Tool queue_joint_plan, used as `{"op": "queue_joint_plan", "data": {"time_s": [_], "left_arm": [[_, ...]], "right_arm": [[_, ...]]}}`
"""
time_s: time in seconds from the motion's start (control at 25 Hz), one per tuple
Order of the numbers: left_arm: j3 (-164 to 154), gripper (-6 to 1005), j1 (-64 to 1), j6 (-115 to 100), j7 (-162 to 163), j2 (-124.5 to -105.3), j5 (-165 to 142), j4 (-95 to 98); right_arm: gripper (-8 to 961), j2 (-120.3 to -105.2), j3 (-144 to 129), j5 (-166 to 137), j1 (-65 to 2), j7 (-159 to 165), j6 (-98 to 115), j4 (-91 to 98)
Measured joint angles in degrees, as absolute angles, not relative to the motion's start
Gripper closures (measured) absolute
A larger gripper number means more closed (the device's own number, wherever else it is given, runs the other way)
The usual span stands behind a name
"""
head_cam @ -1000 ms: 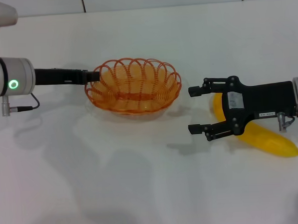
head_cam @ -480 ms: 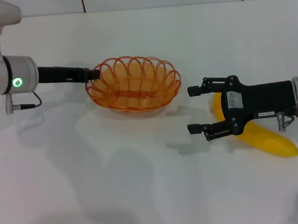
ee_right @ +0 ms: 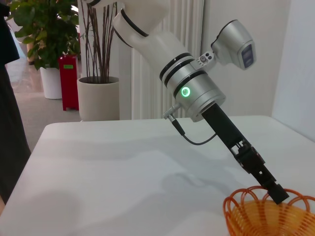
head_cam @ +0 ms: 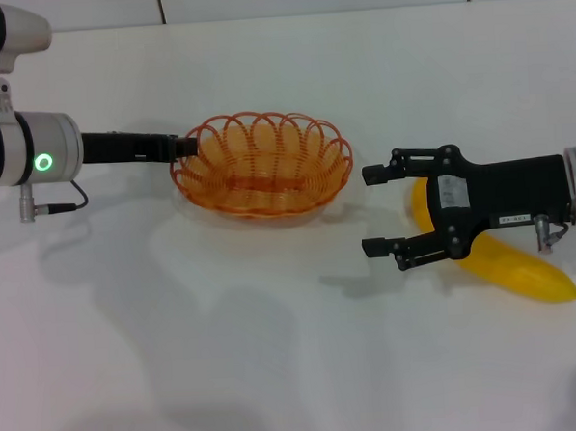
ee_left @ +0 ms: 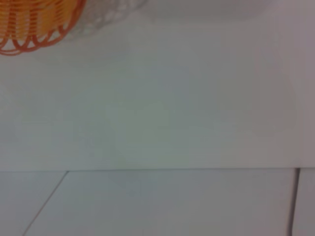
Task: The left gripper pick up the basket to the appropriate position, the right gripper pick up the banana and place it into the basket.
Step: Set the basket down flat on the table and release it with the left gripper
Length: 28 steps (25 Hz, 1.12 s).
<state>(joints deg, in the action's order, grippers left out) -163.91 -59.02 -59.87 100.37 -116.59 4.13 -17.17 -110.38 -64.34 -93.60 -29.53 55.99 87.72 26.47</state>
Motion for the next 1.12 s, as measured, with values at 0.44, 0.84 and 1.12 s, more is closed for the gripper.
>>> {"op": "queue_joint_plan", "data": {"time_s": [0.44, 0.84, 1.12], "left_arm": [[-163.9, 954, -59.0, -59.8, 100.4, -116.65, 4.1, -17.1], [-163.9, 872, -59.2, -59.9, 100.0, -116.76, 3.6, -16.4], [-163.9, 614, -59.2, -60.3, 97.3, -116.81, 3.4, -16.3]], "right_arm": [[73, -110.39, -64.3, -93.6, -29.5, 56.0, 87.8, 26.5], [72, -110.39, -64.2, -92.9, -29.5, 56.0, 87.8, 26.3], [72, -110.36, -64.2, -92.8, -29.3, 56.0, 87.8, 26.3]]}}
